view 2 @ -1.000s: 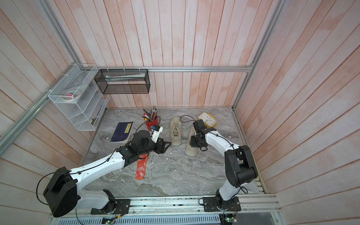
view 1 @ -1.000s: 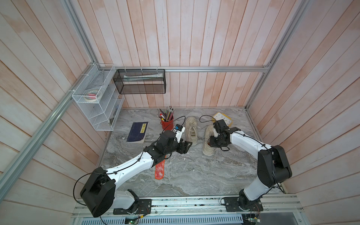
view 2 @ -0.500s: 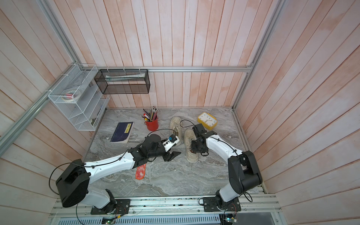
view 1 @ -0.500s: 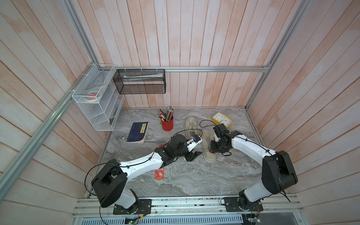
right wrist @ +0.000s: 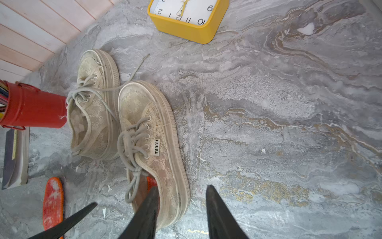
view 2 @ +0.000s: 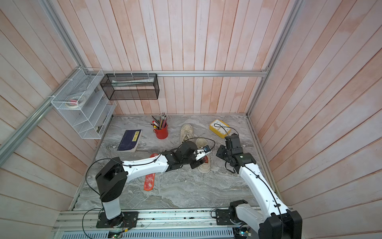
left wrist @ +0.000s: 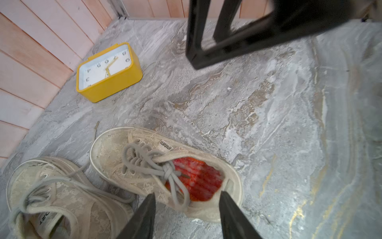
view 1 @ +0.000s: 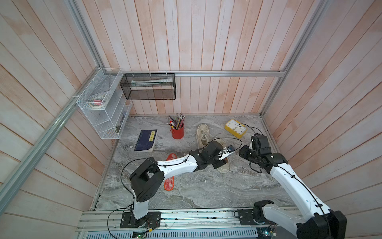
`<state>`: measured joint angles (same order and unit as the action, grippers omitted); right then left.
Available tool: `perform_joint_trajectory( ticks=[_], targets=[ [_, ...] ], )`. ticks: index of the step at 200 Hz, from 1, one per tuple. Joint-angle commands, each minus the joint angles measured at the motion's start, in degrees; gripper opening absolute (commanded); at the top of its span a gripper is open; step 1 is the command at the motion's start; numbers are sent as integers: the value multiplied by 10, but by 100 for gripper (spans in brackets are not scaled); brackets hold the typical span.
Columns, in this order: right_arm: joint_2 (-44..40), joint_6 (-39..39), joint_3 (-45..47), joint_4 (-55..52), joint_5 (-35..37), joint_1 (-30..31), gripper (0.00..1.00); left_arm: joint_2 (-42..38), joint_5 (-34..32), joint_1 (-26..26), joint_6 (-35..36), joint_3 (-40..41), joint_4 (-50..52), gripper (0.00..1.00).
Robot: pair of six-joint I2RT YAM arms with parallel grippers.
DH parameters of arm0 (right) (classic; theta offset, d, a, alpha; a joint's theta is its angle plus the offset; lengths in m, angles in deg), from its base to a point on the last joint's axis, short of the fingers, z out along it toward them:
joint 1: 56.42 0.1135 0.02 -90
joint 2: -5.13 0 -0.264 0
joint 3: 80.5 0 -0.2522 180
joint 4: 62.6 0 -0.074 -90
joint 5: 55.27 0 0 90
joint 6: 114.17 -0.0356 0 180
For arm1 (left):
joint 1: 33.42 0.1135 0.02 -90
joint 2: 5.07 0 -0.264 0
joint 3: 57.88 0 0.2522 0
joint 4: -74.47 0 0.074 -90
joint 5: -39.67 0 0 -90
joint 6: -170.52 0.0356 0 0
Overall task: Remove the insole from the shoe
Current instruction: Untie the shoelace on the shoe.
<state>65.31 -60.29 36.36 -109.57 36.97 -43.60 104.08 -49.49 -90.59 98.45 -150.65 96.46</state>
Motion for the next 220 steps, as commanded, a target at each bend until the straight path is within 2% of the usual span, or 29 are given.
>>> perform_joint_trajectory(
  ticks=[1, 44, 107, 159, 182, 200, 214, 220],
  targets=[
    [-12, -23, 5, -8, 13, -4, 40, 28, -39, -6, 26, -33, 75, 52],
    [-15, -29, 10, -7, 5, -5, 41, 79, -80, -14, 34, -95, 122, 48],
    [-23, -33, 17, -5, -2, -5, 41, 119, -123, -14, 24, -134, 134, 37],
    [-22, -29, 12, -12, -13, -5, 40, 106, -127, -11, 6, -125, 114, 11],
    [-5, -25, 5, -17, -37, -5, 40, 90, -120, -4, -19, -116, 96, 0],
    [5, -18, 4, -8, -70, -5, 39, 77, -100, 9, -53, -106, 81, 0],
    [9, -13, 9, 10, -101, -5, 36, 69, -59, 20, -93, -102, 76, 0],
    [11, -12, 12, 19, -120, -5, 34, 65, -40, 45, -113, -98, 73, 0]
  ],
)
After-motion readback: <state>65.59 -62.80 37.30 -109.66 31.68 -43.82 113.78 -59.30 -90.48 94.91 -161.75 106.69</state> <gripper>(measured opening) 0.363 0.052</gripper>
